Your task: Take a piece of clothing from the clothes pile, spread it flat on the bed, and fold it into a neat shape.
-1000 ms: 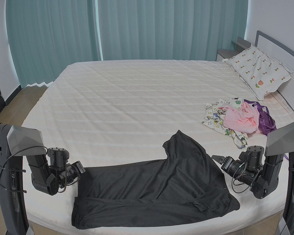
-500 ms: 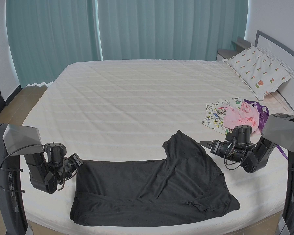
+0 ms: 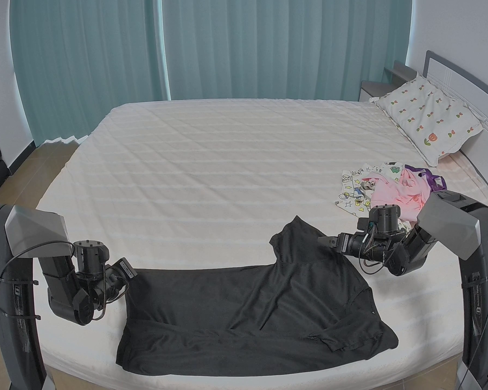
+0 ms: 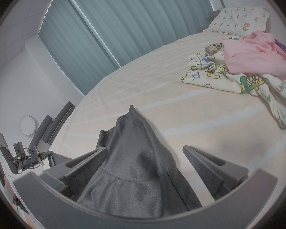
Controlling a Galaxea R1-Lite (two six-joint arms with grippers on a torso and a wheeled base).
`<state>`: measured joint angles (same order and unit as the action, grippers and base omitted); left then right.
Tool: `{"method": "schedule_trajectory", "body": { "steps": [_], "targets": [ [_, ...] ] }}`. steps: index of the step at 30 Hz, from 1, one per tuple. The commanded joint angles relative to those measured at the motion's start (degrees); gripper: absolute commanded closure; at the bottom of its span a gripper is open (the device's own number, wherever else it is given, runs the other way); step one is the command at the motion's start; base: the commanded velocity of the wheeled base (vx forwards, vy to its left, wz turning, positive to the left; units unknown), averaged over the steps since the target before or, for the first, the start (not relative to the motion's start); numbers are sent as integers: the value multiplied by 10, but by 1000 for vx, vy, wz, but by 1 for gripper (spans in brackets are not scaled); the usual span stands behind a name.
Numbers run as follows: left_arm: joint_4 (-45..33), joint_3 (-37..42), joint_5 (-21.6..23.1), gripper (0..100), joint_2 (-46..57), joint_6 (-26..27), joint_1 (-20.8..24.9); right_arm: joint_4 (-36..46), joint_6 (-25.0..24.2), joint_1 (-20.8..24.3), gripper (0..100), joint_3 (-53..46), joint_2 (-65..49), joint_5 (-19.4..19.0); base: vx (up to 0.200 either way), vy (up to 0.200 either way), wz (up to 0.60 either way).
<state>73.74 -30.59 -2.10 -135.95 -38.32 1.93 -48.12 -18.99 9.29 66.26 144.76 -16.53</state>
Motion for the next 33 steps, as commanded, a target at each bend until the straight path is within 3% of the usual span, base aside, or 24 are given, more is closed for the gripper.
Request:
{"method": "schedule_trajectory", "body": {
  "steps": [1,4,5,16,21,33],
  "targets": [
    [1,4,0,100,2,-10,0,62,0,6,0,51,29,2,0,0,0],
    [1,6,0,100,3,-11,-1,75,0,6,0,51,32,-1,0,0,0],
    [1,6,0,100,3,-11,-1,76,0,6,100,50,33,-2,0,0,0],
    [2,5,-2,100,4,-10,-7,60,-8,-7,100,40,24,1,0,0,0],
    [3,0,-8,100,9,-8,-17,-21,-25,-19,100,-10,-6,4,0,0,0],
    [4,0,-8,100,31,-8,-33,-69,-25,-27,100,-53,-21,3,0,0,0]
  ]
}}
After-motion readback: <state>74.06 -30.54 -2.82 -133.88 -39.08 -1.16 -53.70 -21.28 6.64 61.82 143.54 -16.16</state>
